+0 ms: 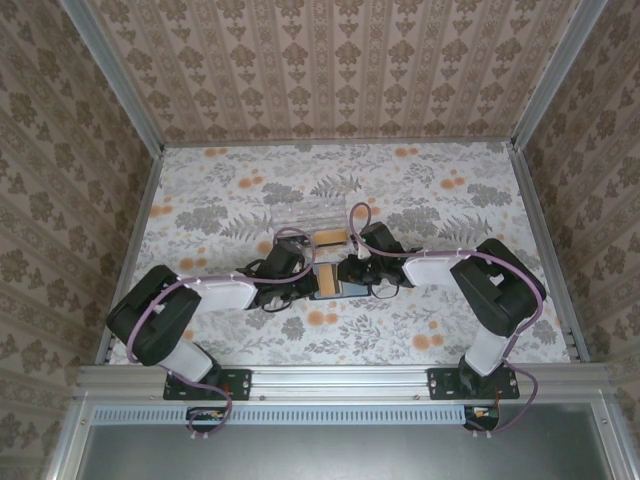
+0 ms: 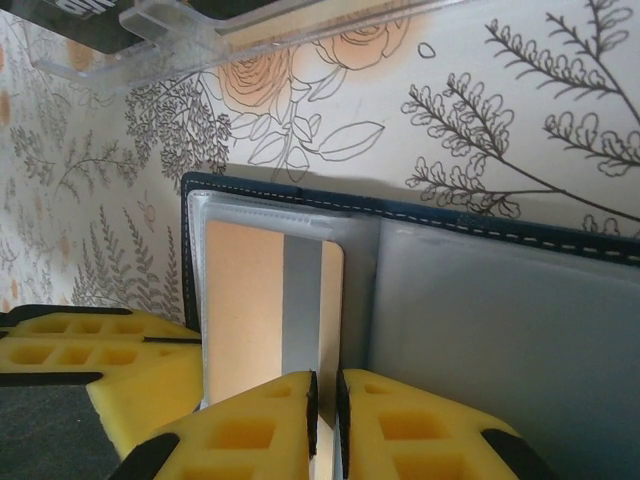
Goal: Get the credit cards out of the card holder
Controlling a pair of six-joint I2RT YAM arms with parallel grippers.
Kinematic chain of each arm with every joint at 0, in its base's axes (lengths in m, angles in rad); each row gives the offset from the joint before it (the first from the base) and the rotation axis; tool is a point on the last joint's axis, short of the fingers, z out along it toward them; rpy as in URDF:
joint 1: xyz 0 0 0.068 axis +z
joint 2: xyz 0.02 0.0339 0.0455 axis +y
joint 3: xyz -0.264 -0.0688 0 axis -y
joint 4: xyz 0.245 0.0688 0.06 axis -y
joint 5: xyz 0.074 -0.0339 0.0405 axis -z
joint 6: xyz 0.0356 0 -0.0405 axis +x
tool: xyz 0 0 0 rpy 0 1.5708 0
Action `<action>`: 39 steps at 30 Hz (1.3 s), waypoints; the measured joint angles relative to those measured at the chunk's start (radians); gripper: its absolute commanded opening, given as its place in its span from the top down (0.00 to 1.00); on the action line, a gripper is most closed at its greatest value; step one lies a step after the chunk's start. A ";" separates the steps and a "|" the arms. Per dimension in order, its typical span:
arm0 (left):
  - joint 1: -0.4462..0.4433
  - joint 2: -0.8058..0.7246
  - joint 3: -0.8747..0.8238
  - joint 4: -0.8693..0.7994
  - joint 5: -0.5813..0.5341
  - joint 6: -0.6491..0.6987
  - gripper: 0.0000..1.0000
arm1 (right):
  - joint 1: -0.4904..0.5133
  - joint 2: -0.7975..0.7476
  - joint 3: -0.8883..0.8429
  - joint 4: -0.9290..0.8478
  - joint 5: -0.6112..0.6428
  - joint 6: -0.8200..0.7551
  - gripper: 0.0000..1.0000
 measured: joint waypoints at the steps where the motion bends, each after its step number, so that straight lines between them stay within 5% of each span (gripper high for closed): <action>1: 0.000 0.000 0.000 0.001 0.000 -0.001 1.00 | 0.000 0.000 0.000 0.002 0.000 0.003 0.84; 8: 0.000 0.001 0.000 0.001 0.000 -0.005 1.00 | -0.006 0.000 -0.008 0.021 -0.003 0.023 1.00; 29: -0.006 -0.013 0.008 -0.041 -0.014 -0.007 1.00 | -0.098 -0.035 -0.089 0.072 -0.053 0.030 1.00; 33: -0.006 -0.053 0.015 -0.113 -0.029 0.011 0.86 | -0.098 -0.035 -0.089 0.072 -0.055 0.030 1.00; 39: -0.013 -0.088 0.086 -0.163 -0.040 0.041 0.90 | -0.098 -0.035 -0.090 0.073 -0.059 0.030 1.00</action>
